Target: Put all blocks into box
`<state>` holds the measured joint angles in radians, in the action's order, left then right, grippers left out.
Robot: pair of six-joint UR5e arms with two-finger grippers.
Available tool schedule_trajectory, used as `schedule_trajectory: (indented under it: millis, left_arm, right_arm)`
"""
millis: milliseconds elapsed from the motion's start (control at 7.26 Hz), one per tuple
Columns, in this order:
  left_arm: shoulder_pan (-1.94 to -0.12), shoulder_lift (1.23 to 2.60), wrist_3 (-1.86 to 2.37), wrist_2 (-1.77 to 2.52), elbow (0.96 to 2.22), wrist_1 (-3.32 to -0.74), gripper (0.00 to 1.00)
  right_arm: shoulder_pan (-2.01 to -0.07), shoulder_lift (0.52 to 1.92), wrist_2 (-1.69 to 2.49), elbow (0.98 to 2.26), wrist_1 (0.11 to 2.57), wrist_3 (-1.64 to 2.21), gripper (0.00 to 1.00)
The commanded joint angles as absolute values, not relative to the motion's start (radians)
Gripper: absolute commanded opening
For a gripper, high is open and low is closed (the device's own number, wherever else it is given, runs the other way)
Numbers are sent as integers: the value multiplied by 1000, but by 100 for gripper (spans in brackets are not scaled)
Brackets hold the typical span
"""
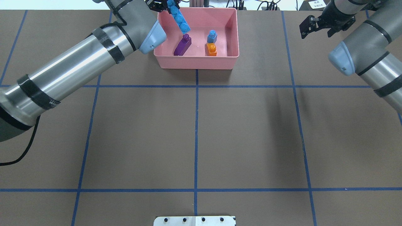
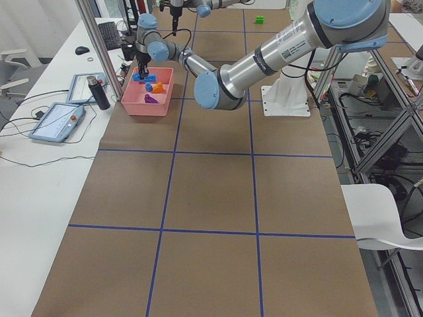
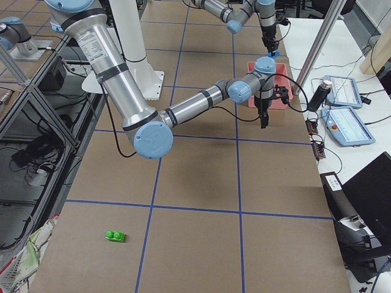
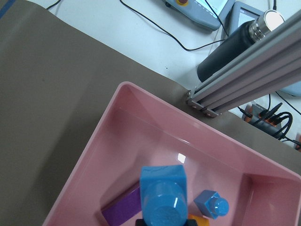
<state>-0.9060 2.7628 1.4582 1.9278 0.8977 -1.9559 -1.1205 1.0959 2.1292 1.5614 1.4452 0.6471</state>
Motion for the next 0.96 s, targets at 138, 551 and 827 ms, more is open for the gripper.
schedule_trajectory:
  millis: [138,551,827]
  left_arm:
    - [-836,2833,1535,1865,807,-1989,0]
    - [-810,2852,1489,1876,801,-2016,100]
    - [-822,2838,1295,2019,885,-1841,100]
  right_arm:
    - [-1129,1152,2166,1617,1443,644,100]
    - [-1135,1303,2166,1744,1454,609,100]
    - [-1176,1492,2187,1860,1462,505,100]
